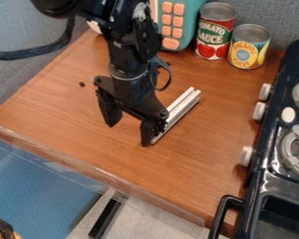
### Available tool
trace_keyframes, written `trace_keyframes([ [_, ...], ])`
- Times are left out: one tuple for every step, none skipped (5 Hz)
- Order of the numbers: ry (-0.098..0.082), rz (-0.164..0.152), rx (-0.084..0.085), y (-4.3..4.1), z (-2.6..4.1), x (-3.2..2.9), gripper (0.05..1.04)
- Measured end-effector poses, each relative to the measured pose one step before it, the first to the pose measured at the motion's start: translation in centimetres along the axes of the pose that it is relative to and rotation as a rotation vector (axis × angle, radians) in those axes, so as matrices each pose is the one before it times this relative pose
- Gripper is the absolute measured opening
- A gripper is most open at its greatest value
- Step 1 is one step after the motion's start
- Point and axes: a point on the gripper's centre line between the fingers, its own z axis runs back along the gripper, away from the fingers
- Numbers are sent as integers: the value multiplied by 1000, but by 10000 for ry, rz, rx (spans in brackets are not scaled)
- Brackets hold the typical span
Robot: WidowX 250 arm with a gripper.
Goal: Sweep into pile
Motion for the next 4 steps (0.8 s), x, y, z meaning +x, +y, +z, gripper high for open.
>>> trace_keyframes([
  [259, 49, -83, -169, -568, -328, 999],
  [55, -356, -449, -1920, 62, 594, 999],
  [-10, -100, -240, -339, -259, 873, 999],
  [157, 32, 23, 486, -724, 233, 999],
])
